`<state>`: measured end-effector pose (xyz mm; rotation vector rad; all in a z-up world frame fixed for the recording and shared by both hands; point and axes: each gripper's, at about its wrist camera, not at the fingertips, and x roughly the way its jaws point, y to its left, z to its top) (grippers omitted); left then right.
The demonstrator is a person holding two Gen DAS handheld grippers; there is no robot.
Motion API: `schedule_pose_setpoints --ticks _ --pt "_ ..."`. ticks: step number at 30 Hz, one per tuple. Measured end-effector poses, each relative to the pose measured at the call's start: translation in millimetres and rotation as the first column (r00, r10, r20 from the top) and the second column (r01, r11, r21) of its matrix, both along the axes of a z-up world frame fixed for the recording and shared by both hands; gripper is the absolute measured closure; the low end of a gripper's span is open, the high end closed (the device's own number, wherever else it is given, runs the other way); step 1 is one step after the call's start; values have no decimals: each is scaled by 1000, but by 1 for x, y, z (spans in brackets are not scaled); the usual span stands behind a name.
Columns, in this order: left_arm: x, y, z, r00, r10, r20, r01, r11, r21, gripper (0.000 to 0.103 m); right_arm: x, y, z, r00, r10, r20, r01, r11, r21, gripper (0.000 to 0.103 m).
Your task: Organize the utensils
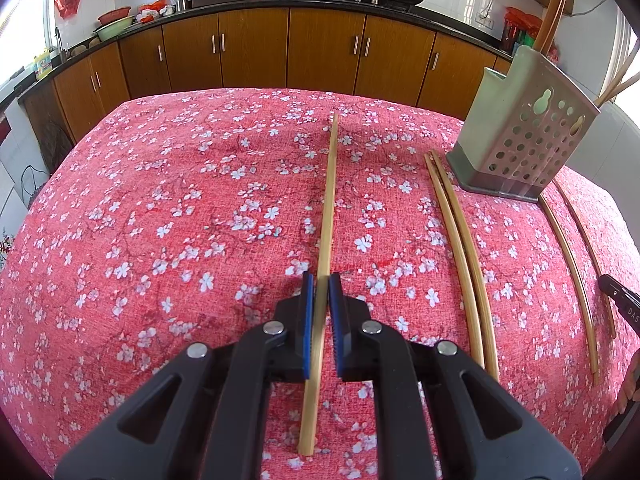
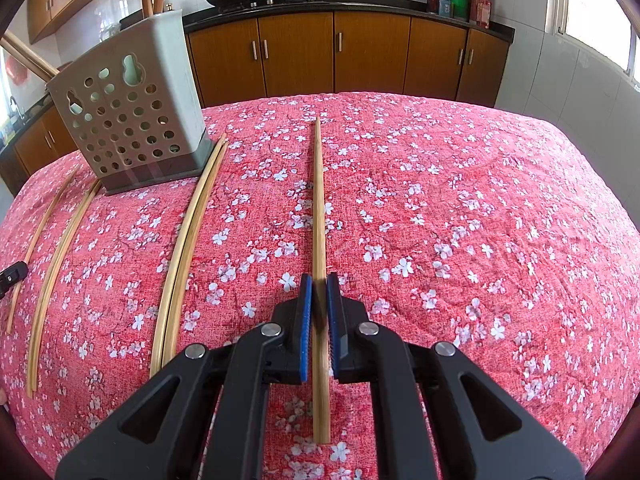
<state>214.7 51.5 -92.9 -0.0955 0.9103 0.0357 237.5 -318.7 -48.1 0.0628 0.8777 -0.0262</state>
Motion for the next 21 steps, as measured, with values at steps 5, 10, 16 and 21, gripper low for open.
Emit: schedule_pose_setpoints --ticks 5,10,16,21 --pt "0 0 0 1000 0 0 0 1000 0 91 0 0 0 1000 0 0 0 1000 0 94" --pt "0 0 -1 1000 0 1 0 1000 0 91 0 1 0 1000 -1 0 1 1000 0 94" --pt "0 1 -1 1000 0 2 0 1000 -1 91 0 0 0 1000 -1 0 1 1000 2 94" --pt "0 2 -1 1000 0 2 0 1000 -2 91 -1 -1 1 1000 -2 -6 2 1000 2 94"
